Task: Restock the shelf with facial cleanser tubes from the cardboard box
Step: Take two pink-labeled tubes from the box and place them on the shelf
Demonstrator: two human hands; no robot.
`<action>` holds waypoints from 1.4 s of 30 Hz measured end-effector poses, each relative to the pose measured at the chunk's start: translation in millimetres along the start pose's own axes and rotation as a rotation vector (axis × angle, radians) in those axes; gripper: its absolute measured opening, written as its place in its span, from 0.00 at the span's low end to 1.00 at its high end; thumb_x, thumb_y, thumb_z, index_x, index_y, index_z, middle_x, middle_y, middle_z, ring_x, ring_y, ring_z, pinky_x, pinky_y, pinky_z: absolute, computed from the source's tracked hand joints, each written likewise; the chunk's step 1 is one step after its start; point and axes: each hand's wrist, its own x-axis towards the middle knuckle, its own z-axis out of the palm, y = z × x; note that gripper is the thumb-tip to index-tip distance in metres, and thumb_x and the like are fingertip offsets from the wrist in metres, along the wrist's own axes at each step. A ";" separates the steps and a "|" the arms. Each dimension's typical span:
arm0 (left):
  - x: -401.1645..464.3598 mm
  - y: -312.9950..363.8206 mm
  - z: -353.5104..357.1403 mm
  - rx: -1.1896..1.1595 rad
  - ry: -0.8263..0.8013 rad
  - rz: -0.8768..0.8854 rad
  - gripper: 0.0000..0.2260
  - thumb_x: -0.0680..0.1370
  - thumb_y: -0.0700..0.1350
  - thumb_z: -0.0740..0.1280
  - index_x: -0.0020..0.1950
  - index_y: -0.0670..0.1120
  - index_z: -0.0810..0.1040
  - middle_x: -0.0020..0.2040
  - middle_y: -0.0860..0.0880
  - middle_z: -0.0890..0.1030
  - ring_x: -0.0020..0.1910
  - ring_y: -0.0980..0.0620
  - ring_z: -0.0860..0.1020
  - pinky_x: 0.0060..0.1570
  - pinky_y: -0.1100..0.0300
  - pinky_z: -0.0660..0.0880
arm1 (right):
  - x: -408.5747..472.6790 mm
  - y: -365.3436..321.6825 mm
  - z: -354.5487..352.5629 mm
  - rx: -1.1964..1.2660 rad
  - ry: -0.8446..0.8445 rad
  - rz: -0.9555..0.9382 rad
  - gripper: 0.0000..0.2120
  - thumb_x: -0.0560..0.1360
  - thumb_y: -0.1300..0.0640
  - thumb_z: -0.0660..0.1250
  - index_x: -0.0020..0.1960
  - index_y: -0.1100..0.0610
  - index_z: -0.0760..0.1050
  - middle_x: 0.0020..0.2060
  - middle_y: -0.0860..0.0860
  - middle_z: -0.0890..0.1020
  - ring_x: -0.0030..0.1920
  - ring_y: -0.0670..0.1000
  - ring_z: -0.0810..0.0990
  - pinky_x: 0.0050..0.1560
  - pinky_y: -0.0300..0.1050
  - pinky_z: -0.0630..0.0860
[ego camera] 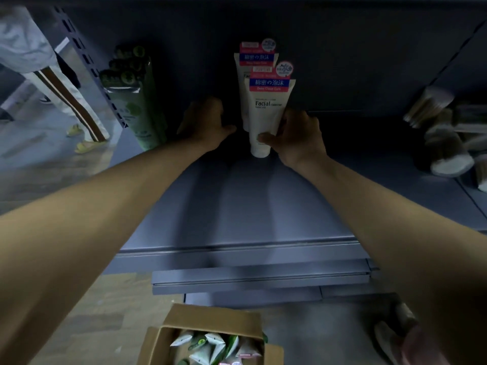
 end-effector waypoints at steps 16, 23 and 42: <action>-45.7 -23.7 -2.4 0.150 -0.180 0.064 0.13 0.74 0.51 0.71 0.54 0.45 0.77 0.52 0.46 0.81 0.53 0.45 0.78 0.54 0.50 0.76 | 25.2 -8.9 7.9 -0.037 -0.014 -0.008 0.28 0.72 0.47 0.73 0.66 0.58 0.70 0.63 0.56 0.75 0.64 0.58 0.73 0.58 0.49 0.73; -43.5 -18.6 -2.8 0.179 -0.209 0.041 0.16 0.73 0.56 0.71 0.51 0.46 0.77 0.51 0.46 0.81 0.52 0.45 0.78 0.54 0.50 0.76 | 12.5 -7.3 4.5 -0.044 -0.079 -0.001 0.30 0.70 0.46 0.75 0.66 0.57 0.70 0.63 0.54 0.75 0.65 0.56 0.72 0.55 0.46 0.72; -97.8 15.8 -27.1 0.422 -0.221 0.101 0.19 0.75 0.59 0.65 0.61 0.48 0.74 0.55 0.46 0.80 0.52 0.42 0.79 0.48 0.51 0.78 | -45.4 2.2 -34.2 -0.252 -0.204 -0.050 0.22 0.75 0.39 0.64 0.62 0.53 0.74 0.57 0.50 0.80 0.56 0.53 0.77 0.56 0.51 0.76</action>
